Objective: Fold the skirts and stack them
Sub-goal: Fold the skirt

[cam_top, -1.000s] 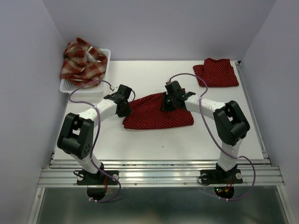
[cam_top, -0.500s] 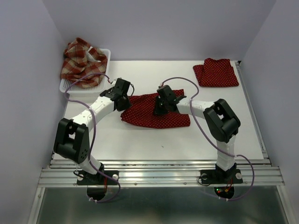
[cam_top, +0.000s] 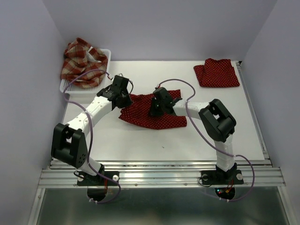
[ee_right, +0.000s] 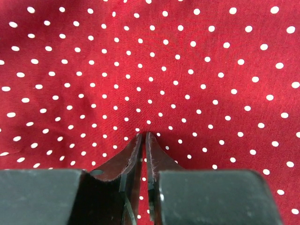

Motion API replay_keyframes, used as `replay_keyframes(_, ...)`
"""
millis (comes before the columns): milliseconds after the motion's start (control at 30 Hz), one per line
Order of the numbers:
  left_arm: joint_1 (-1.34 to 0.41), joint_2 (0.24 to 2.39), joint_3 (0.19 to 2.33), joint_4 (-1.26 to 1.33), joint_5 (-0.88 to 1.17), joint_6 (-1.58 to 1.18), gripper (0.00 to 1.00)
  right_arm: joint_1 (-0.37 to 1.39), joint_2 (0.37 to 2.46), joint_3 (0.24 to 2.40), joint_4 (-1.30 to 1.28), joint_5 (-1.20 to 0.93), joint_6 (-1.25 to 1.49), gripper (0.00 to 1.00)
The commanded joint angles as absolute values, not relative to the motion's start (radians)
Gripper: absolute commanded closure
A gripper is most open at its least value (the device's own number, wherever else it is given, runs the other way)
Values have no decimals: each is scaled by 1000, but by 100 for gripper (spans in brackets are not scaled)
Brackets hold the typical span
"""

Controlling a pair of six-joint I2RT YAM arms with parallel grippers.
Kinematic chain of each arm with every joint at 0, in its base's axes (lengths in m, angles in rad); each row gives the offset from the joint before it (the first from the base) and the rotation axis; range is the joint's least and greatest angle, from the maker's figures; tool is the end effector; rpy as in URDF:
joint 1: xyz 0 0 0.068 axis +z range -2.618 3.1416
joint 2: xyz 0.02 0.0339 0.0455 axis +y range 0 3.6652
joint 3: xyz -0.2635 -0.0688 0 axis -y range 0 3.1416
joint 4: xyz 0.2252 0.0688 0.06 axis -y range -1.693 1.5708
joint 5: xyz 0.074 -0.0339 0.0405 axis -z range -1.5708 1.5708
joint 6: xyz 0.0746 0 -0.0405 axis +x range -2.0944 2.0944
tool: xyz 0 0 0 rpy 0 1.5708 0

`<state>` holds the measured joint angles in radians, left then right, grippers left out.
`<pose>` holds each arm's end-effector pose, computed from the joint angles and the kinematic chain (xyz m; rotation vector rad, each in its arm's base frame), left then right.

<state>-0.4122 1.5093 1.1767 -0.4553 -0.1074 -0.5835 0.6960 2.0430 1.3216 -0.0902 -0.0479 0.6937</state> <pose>0.3154 -0.1292 0.2547 -0.2563 2.3680 -0.3569 0.3437 0.2918 0.1368 -0.0268 2.5019 0.6851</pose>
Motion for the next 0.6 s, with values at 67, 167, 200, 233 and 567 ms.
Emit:
replay_keyframes(67,-410,1440,1236,-462,-87,-565,100,739,2075,1362,-40,-38,730,88)
replay_keyframes(167,-410,1430,1241,-451,-61,-561,100,750,2089,1374,-29,-46,755,88)
replay_keyframes(200,-410,1427,1243,-451,-54,-560,100,761,2092,1376,-19,-48,770,88)
replay_keyframes(233,-410,1427,1243,-451,-55,-560,100,761,2094,1377,-17,-48,775,88)
replay_keyframes(567,-410,1439,1243,-466,-80,-551,100,761,1956,1345,-84,116,740,84)
